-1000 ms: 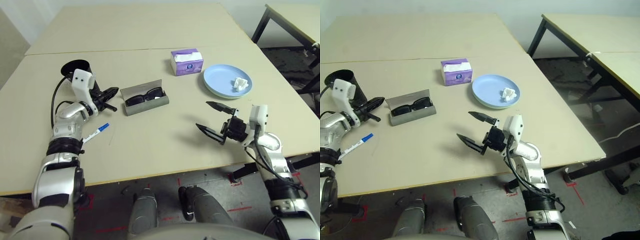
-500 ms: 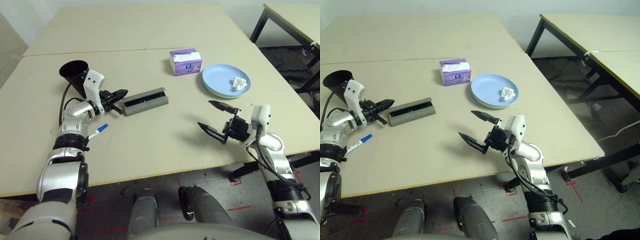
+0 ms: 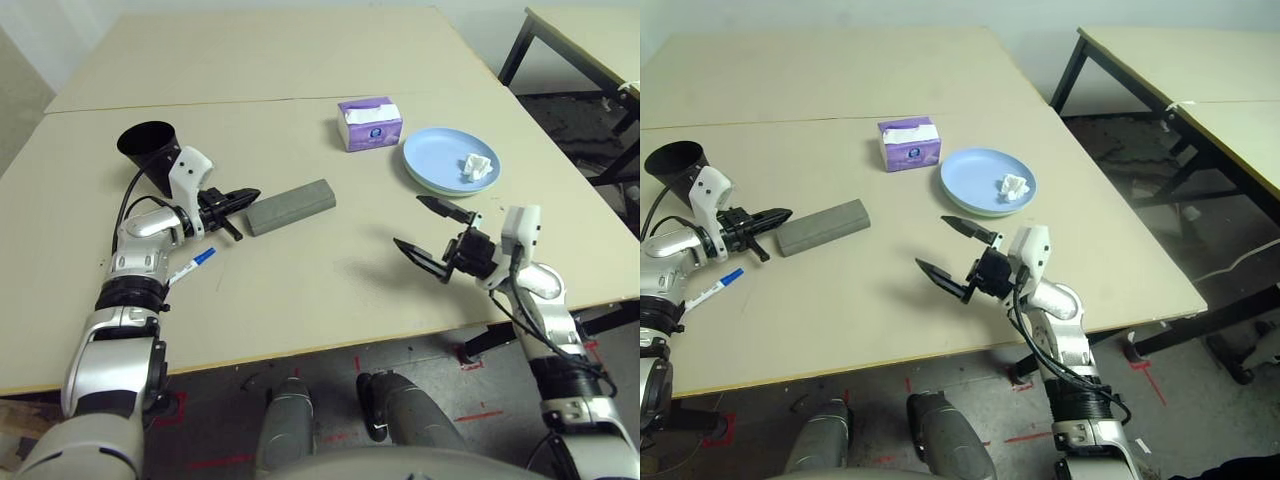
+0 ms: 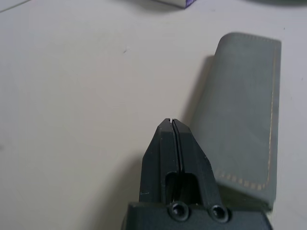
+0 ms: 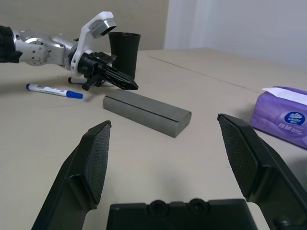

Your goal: Organize and tidy the items on the table.

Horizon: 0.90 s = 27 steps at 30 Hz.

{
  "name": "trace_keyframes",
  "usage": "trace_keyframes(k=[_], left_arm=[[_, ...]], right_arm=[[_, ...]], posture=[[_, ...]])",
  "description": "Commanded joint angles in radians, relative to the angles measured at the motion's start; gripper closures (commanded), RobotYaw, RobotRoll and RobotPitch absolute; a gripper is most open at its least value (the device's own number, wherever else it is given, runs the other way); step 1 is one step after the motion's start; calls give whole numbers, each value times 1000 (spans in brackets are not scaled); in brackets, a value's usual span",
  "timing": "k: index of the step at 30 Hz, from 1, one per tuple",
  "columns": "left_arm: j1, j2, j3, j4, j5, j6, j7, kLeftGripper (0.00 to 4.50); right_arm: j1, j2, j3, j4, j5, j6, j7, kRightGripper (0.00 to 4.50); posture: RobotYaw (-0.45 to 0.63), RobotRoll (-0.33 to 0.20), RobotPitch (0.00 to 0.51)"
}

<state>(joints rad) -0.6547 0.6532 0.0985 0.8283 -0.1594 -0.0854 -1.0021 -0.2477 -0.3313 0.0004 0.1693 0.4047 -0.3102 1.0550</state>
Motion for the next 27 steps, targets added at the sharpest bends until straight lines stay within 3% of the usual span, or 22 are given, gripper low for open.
trace_keyframes(k=[1, 12, 22, 27], left_arm=[[13, 31, 18, -16, -13, 27, -16, 4469], [152, 12, 20, -253, -101, 86, -133, 4469], [211, 24, -29, -227, -26, 48, -112, 4469], [187, 48, 0, -265, -68, 73, -120, 4469]], right_arm=[[8, 0, 6, 21, 6, -11, 20, 0], [-4, 9, 17, 52, 1, -25, 48, 0], [1, 2, 14, 37, 4, -13, 46, 0], [-3, 2, 14, 41, 7, -18, 53, 0]], posture=[[-94, 0, 143], [-90, 0, 141], [-93, 0, 137], [-78, 0, 142]])
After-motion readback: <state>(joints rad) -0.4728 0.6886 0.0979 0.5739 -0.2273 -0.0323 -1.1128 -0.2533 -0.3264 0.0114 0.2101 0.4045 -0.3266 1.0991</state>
